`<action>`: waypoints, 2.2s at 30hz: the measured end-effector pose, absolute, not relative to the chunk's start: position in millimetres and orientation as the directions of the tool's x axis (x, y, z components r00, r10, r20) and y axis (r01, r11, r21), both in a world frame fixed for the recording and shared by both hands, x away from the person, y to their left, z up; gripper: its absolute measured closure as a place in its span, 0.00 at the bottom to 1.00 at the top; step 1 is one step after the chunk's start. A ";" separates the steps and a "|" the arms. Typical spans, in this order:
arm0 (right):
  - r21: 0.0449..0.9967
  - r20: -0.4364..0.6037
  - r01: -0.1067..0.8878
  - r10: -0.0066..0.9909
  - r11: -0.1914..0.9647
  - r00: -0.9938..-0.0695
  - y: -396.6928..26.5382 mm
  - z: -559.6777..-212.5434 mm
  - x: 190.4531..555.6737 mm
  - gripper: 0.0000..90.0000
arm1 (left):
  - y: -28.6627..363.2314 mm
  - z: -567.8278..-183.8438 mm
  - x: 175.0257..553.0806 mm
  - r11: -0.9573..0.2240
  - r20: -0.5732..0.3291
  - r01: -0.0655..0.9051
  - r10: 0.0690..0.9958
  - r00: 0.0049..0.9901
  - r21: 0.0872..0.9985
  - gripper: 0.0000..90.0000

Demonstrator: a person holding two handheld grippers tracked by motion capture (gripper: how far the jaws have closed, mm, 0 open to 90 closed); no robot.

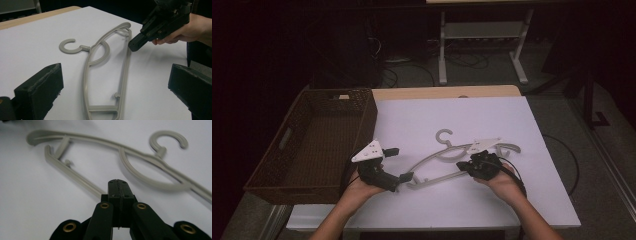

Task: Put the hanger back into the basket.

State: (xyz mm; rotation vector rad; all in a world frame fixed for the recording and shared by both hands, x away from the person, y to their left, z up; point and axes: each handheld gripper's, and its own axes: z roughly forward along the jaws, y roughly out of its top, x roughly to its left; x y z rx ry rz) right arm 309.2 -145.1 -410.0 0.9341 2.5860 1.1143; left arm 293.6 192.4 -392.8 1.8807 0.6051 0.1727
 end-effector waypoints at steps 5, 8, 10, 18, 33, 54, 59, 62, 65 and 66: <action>0.692 0.086 0.503 0.632 0.519 -0.770 -159.4 -419.2 307.2 0.99 | 192.7 -393.0 294.4 -0.266 -0.166 0.327 0.487 0.857 0.907 0.00; 0.683 0.089 0.513 0.638 0.519 -0.765 -156.6 -422.6 310.5 0.99 | 193.6 -393.0 294.2 -0.267 -0.165 0.328 0.490 0.856 0.906 0.00; 0.675 0.084 0.516 0.640 0.528 -0.764 -155.0 -424.9 312.5 0.99 | 194.3 -393.0 294.4 -0.269 -0.163 0.326 0.490 0.857 0.906 0.00; 0.645 0.056 0.515 0.637 0.565 -0.769 -149.4 -433.7 314.1 0.99 | 193.2 -393.2 294.0 -0.270 -0.164 0.327 0.488 0.857 0.906 0.00; 0.626 0.051 0.523 0.639 0.578 -0.767 -146.1 -439.5 314.6 0.99 | 183.9 -394.2 302.1 -0.300 -0.155 0.334 0.492 0.857 0.893 0.00; 0.629 0.055 0.524 0.640 0.574 -0.767 -146.7 -440.0 315.5 1.00 | 129.0 -417.4 359.5 -0.526 -0.064 0.334 0.466 0.883 0.782 0.00; 0.629 0.054 0.523 0.639 0.575 -0.767 -146.8 -440.0 315.6 1.00 | 119.1 -426.8 365.6 -0.576 -0.035 0.327 0.459 0.888 0.749 0.05; 0.629 0.058 0.524 0.637 0.574 -0.768 -147.1 -440.0 316.0 1.00 | 114.3 -429.9 370.0 -0.589 -0.026 0.328 0.461 0.887 0.738 0.10; 0.630 0.061 0.525 0.638 0.572 -0.767 -147.4 -440.2 316.2 1.00 | 108.4 -434.6 376.3 -0.619 -0.013 0.321 0.449 0.893 0.717 0.17; 0.630 0.060 0.525 0.638 0.572 -0.767 -147.4 -440.2 316.2 0.99 | 107.2 -435.5 377.5 -0.621 -0.013 0.323 0.449 0.893 0.715 0.20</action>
